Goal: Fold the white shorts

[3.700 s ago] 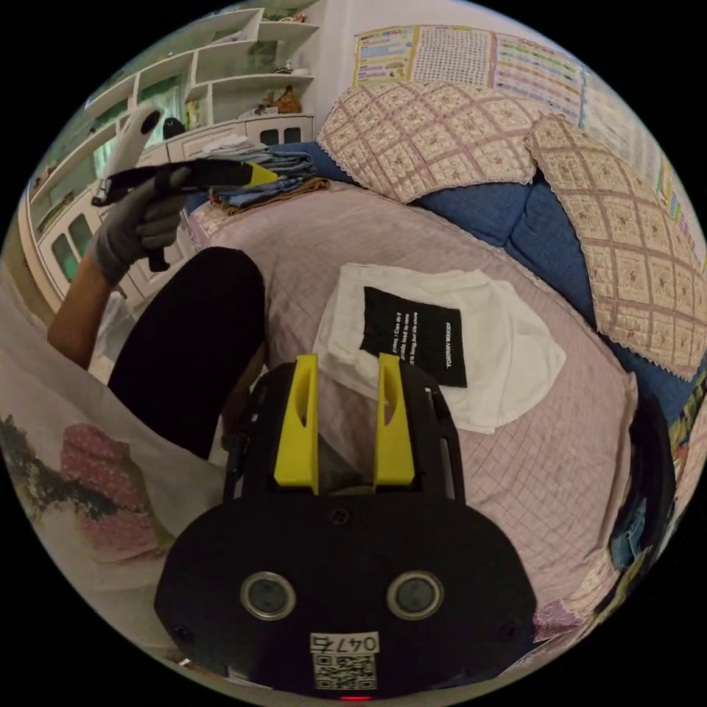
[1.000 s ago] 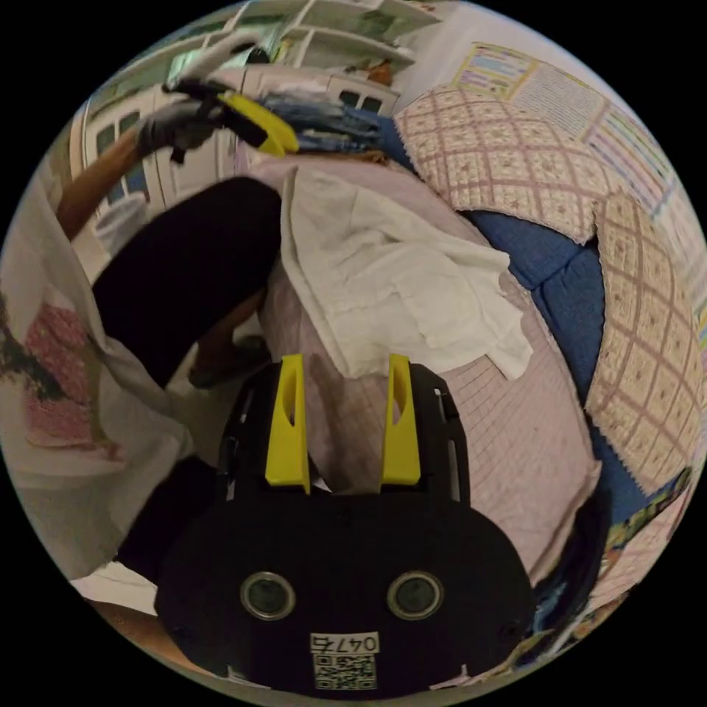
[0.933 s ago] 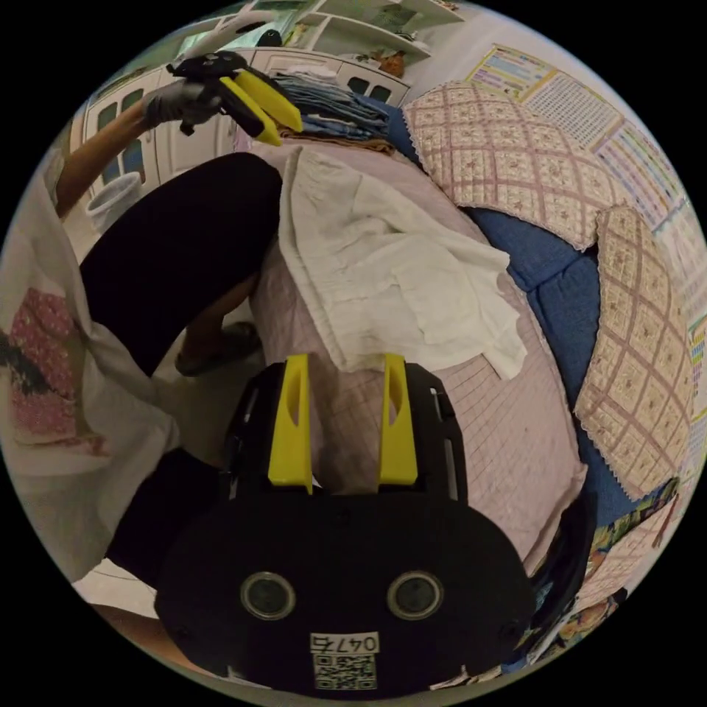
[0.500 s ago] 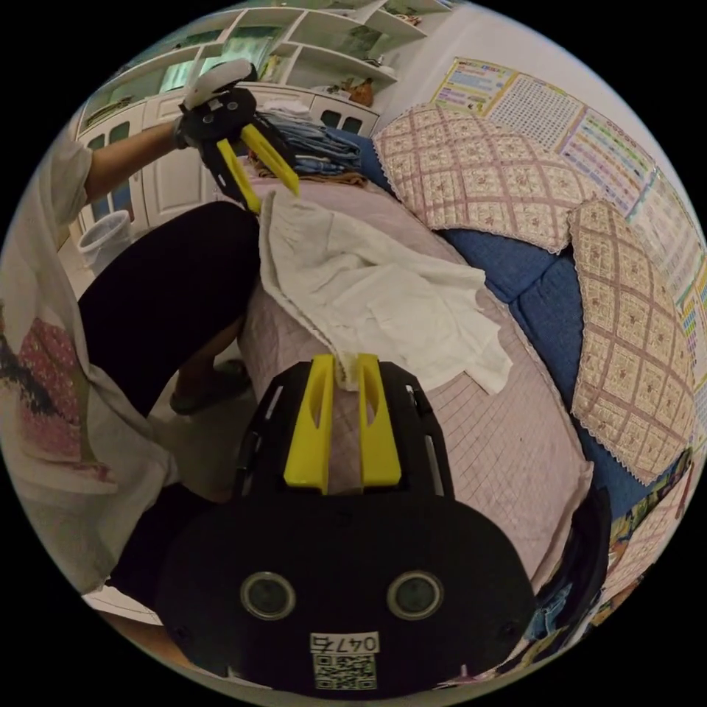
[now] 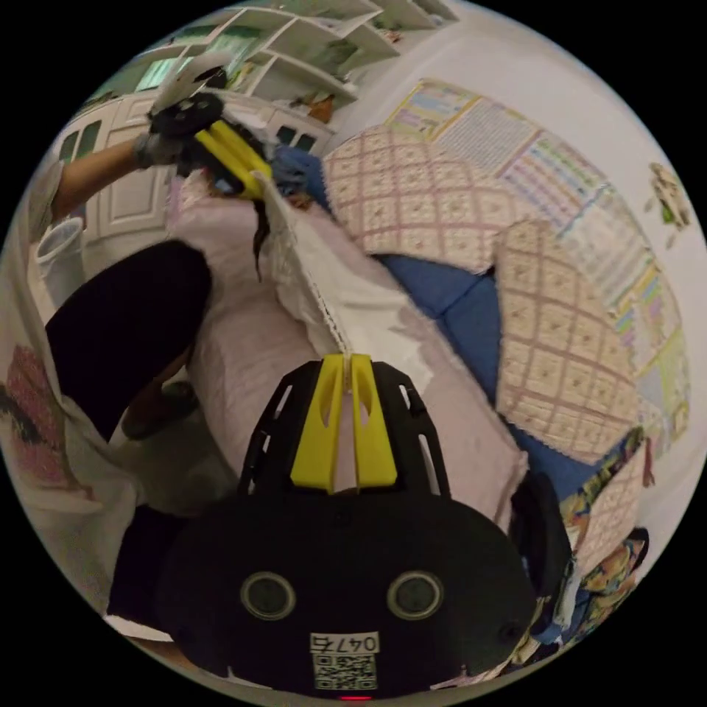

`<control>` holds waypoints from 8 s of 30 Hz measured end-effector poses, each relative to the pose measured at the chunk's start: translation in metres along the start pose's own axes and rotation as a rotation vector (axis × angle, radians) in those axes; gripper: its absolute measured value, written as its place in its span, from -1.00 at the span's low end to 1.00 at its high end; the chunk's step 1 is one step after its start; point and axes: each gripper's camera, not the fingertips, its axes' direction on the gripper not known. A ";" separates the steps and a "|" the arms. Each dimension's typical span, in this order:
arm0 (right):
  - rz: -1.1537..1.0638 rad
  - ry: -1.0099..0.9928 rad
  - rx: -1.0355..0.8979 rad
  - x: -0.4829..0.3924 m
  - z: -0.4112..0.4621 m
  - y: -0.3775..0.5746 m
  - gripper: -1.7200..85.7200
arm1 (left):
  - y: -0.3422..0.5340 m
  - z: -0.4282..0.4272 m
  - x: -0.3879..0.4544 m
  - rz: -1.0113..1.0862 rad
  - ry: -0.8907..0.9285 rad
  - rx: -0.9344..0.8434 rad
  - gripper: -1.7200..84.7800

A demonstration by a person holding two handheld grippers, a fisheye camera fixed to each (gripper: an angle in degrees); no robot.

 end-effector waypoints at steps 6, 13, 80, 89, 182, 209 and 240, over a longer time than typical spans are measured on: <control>0.143 0.321 0.394 0.049 -0.183 -0.017 -0.98 | -0.037 -0.137 0.025 -0.114 -0.282 0.347 -0.90; 0.179 0.273 0.328 0.105 -0.226 -0.042 -0.98 | -0.083 -0.168 -0.001 -0.204 -0.268 0.381 -0.91; -0.334 -0.064 -0.301 -0.209 -0.119 0.216 -0.81 | -0.009 0.498 -0.331 -1.346 0.552 -0.147 -0.68; -0.249 -0.031 -0.265 -0.171 -0.145 0.233 -0.95 | -0.001 0.514 -0.344 -1.386 0.653 0.005 -0.97; 0.882 -1.224 -0.143 0.578 0.396 0.570 -0.98 | -0.209 0.723 -0.355 -1.155 1.128 -0.113 -0.84; 0.477 -0.916 0.037 0.460 0.379 0.384 -0.98 | -0.244 0.722 -0.431 -0.542 1.191 -0.086 -0.98; 0.460 -0.894 -0.113 0.284 0.669 0.179 -0.73 | -0.200 0.734 -0.263 -0.871 0.989 -0.082 -0.98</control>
